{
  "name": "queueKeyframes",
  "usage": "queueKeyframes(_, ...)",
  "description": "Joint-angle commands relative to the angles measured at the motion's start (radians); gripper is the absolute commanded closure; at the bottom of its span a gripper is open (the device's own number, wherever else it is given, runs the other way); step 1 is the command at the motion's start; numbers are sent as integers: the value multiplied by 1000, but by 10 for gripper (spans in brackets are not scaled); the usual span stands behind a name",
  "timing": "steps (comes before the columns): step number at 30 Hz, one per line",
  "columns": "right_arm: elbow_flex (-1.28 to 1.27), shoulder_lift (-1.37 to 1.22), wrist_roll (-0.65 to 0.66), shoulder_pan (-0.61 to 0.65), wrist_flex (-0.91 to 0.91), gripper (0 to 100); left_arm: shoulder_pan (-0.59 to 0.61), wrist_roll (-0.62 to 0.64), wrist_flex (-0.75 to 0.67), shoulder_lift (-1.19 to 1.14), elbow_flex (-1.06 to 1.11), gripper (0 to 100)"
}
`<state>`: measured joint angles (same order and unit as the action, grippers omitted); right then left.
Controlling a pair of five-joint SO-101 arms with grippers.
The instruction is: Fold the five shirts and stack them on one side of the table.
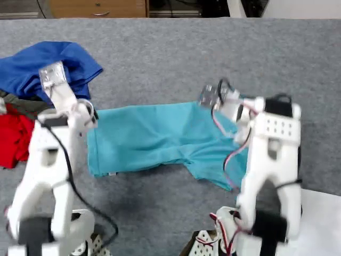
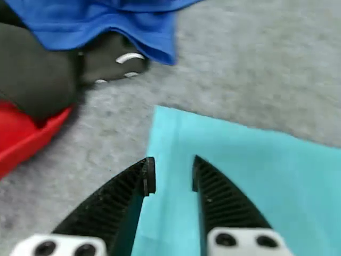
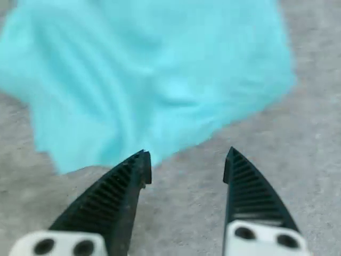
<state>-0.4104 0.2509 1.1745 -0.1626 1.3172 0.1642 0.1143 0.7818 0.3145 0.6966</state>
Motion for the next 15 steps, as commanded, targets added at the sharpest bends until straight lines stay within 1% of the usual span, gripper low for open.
queueKeyframes(1,268,-220,-72,1,9,761,46,0,95,-177,-255,847)
queueKeyframes(5,513,-486,-109,7,20,761,38,-2,180,-321,-410,847)
queueKeyframes(7,631,-602,-114,19,71,761,38,-31,203,-372,-468,847)
queueKeyframes(10,794,-740,-115,47,161,760,38,-84,252,-421,-543,846)
queueKeyframes(15,1006,-917,-138,67,201,760,38,-89,344,-487,-626,843)
